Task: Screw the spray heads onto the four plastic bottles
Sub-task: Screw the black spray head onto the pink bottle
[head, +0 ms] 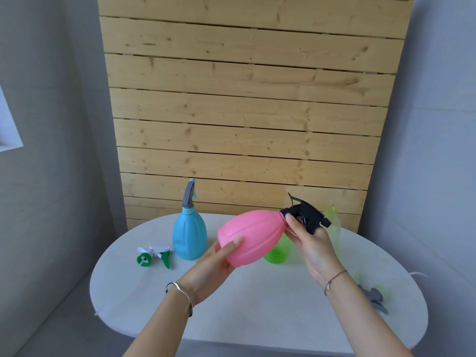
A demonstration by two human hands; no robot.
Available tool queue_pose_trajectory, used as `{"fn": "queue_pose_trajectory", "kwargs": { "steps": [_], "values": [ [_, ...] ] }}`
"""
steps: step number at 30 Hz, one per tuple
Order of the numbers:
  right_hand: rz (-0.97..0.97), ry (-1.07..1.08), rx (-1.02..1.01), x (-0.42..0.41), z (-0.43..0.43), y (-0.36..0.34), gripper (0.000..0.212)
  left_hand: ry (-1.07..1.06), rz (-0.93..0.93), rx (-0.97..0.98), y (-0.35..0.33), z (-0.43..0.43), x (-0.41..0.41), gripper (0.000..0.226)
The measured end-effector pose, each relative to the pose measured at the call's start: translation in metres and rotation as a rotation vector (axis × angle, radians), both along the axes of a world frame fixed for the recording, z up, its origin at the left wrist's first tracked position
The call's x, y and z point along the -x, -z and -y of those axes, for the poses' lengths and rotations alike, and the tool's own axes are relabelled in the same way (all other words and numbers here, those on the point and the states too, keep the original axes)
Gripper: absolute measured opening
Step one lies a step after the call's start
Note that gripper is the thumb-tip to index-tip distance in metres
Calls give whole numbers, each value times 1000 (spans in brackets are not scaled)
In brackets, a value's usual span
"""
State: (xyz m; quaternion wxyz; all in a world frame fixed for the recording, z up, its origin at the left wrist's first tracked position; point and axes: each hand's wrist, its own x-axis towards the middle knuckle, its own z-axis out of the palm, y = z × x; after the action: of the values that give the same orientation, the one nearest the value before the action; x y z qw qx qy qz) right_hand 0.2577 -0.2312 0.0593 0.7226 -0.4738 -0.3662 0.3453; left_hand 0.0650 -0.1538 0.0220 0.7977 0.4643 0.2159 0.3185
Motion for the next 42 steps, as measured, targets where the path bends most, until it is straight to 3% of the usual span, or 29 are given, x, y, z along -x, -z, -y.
{"fn": "queue_pose_trajectory", "kwargs": {
  "steps": [4, 6, 9, 14, 20, 26, 29, 32, 35, 38, 42],
  "values": [
    [68, 14, 17, 8, -2, 1, 12, 86, -151, 64, 2, 3, -1, 60],
    [36, 24, 8, 7, -1, 0, 10, 41, -182, -14, 4, 2, 0, 67],
    [-8, 20, -12, 3, 1, -1, 9, 0, -175, -146, 0, 1, 1, 98],
    [39, 9, 2, 8, 2, -2, 11, 66, -172, 129, -1, 1, 0, 72],
    [-21, -9, -53, 8, 2, -7, 10, -60, -116, -4, -3, 9, -5, 79],
    [-41, -10, -47, 5, 4, -14, 22, -23, -128, -171, -8, 11, 0, 60],
    [-97, -51, -34, 0, 7, -20, 35, 121, -235, -266, -9, 12, 3, 74],
    [-154, -118, -30, 4, 7, -21, 27, 154, -275, -330, -9, 18, 1, 74],
    [-298, -235, -61, 13, 4, -16, 27, 131, -227, -260, -11, 20, -3, 87],
    [-168, -244, -29, 20, 0, -14, 40, 183, -187, -154, -9, 24, -7, 89],
    [82, -116, -9, 26, -2, -18, 38, 231, -302, -269, -6, 30, -10, 76]
  ]
}}
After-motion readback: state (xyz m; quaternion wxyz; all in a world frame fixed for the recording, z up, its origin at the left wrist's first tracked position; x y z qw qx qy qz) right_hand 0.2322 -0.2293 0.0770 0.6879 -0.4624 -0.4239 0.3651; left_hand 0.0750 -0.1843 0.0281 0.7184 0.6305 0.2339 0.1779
